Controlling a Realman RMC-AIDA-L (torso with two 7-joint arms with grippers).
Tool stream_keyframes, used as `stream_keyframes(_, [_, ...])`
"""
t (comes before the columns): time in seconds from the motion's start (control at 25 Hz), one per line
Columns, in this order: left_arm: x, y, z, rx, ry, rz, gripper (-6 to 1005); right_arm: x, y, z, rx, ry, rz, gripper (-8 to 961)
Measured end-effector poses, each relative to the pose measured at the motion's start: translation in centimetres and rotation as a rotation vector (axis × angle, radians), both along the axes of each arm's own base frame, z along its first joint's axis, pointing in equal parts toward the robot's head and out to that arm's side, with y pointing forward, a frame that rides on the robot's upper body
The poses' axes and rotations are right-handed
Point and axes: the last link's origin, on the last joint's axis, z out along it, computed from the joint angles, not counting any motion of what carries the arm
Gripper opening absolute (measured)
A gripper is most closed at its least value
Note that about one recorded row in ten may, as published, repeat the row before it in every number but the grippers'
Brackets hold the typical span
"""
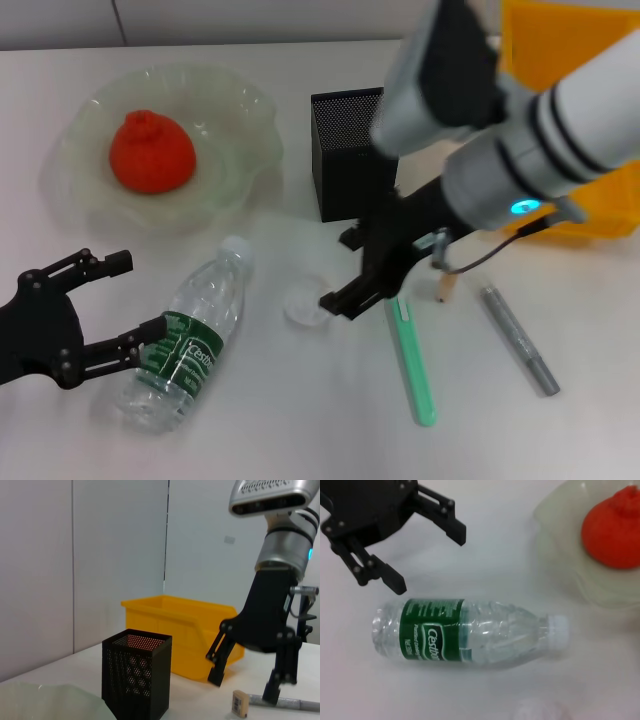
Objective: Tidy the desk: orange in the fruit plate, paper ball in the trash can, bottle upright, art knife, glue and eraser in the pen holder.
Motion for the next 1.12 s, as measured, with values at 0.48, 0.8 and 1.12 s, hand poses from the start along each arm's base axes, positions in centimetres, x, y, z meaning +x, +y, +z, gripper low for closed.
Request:
stream_keyframes(0.48, [-0.2, 0.1, -0.1, 0.005, 0.009, 0.011, 838, 0.7, 1.0, -4.2, 0.005, -0.073, 0.0, 815])
stream_keyframes(0.8, [-0.3, 0.2, -0.1, 0.011, 0.018, 0.015, 837, 1.0, 1.1, -4.5, 0.001, -0.063, -0.028, 582])
stream_keyframes(1.12, [-0.3, 0.3, -0.1, 0.017, 0.021, 0.013, 836, 0.7, 0.7, -3.8, 0.004, -0.026, -0.029, 346])
